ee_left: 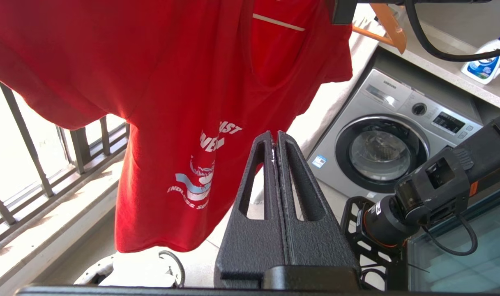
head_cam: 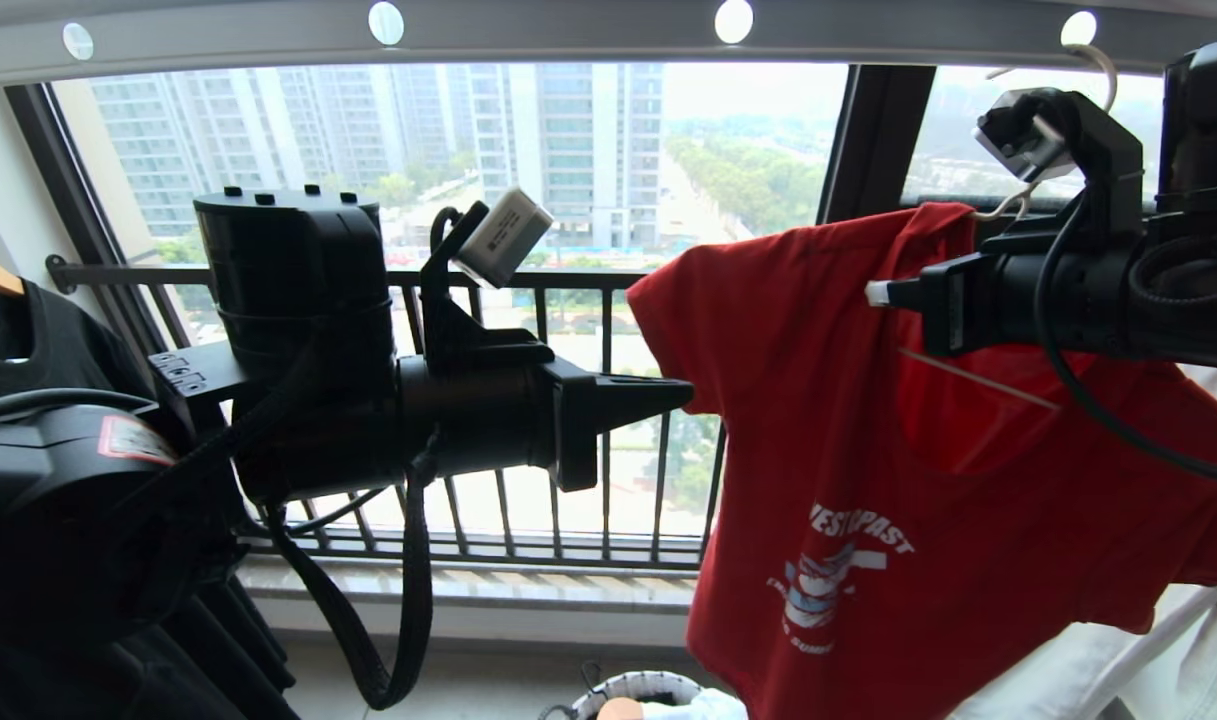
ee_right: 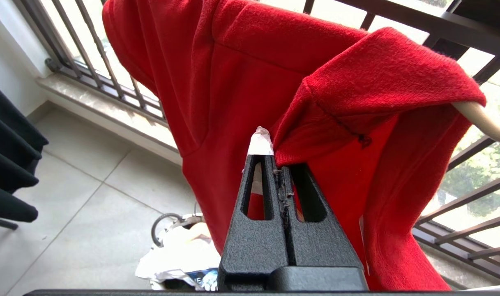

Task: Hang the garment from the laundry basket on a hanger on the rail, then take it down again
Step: Take the clothes off the clothes rack

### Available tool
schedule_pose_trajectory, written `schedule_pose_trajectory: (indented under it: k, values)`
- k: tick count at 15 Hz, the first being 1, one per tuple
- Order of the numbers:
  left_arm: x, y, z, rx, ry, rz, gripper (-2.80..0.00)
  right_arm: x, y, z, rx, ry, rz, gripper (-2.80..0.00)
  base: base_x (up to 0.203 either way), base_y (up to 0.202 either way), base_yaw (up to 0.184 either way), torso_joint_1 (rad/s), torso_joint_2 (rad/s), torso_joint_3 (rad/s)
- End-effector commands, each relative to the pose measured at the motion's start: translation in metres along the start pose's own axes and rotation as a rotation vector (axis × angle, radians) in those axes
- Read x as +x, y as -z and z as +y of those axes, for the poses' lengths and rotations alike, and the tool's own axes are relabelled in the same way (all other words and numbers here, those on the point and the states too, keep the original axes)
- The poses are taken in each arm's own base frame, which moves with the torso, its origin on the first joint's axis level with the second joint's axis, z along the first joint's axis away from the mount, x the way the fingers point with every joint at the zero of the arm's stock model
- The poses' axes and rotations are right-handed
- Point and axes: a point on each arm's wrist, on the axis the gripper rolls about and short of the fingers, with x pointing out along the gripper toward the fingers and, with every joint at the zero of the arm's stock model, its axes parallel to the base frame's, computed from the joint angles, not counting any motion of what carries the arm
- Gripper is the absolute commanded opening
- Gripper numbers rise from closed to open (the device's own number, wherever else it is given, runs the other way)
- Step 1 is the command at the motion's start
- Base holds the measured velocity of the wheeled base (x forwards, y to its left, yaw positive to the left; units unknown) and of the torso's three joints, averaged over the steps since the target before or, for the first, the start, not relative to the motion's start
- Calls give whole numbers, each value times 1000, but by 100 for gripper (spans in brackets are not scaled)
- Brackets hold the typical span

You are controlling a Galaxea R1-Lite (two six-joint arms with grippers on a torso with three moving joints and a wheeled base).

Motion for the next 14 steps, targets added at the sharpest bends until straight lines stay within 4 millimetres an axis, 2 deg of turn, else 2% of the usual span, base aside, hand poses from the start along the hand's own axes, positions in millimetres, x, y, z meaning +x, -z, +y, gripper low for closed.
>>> schedule_pose_trajectory:
  k: [1, 7, 8, 9, 12, 14]
  values:
    - [0, 0, 0, 0, 5, -2, -280, 3, 4, 5, -10, -16, 18, -280, 0, 0, 0, 0, 0, 0]
    - [0, 0, 0, -1, 4, -1, -280, -4, 4, 5, -21, -17, 9, -280, 0, 0, 0, 0, 0, 0]
    - [0, 0, 0, -1, 4, -1, -280, -5, 6, 5, -23, -17, 11, -245, 0, 0, 0, 0, 0, 0]
    - [1, 0, 0, -1, 6, 0, -280, -8, 7, 5, -23, -17, 11, 0, 0, 0, 0, 0, 0, 0]
    - [1, 1, 0, -4, 5, 2, -280, -15, 7, 5, -21, -18, 4, 0, 0, 0, 0, 0, 0, 0]
    - [3, 2, 2, -7, 3, 6, -280, -30, 11, 4, -21, -18, -3, 0, 0, 0, 0, 0, 0, 0]
